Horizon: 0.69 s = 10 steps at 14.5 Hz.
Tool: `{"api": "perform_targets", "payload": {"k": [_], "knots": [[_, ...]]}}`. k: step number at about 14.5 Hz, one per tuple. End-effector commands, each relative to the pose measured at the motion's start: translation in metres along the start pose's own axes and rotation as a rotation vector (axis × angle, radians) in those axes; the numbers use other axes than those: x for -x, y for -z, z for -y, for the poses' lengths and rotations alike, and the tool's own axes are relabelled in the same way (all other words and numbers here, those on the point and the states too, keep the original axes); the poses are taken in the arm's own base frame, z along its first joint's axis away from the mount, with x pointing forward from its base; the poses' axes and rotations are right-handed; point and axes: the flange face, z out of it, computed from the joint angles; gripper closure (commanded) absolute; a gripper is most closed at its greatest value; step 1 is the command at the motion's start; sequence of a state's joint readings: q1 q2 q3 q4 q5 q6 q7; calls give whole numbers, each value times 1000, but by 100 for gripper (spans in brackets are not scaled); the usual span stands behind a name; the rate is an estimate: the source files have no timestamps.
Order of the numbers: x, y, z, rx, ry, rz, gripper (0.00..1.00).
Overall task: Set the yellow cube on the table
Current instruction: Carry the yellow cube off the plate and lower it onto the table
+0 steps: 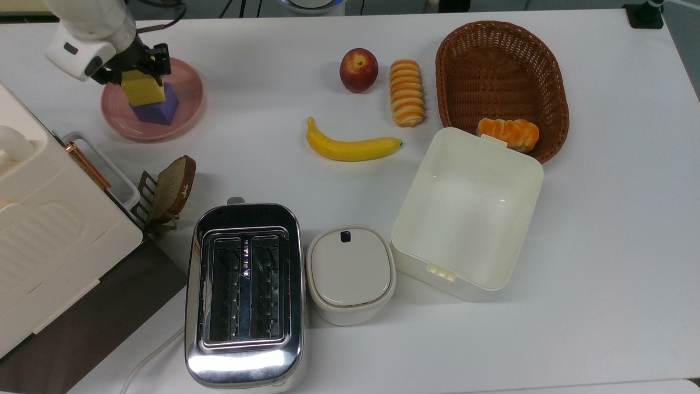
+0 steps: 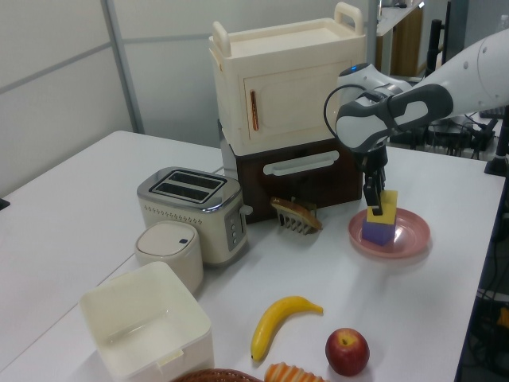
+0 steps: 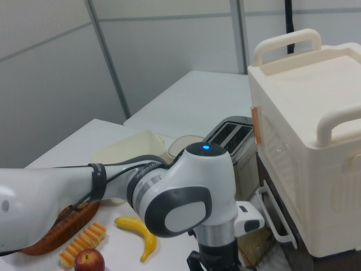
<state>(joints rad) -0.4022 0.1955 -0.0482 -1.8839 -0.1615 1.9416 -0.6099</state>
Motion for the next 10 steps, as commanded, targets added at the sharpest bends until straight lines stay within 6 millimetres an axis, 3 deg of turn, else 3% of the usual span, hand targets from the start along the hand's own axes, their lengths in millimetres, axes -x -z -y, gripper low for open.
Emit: {"api": "perform_targets", "payload": {"k": [1,2,4,6,8,10], "knots": [[-6,51,28,6,31,6,93],[-26,57,58,11,23,4,91],[-53,52,97,23,-10,12,84],[-100,28,162,42,-63,22,74],[-123,18,198,57,-127,-3,70],[-135,8,209,62,-166,-21,57]]}}
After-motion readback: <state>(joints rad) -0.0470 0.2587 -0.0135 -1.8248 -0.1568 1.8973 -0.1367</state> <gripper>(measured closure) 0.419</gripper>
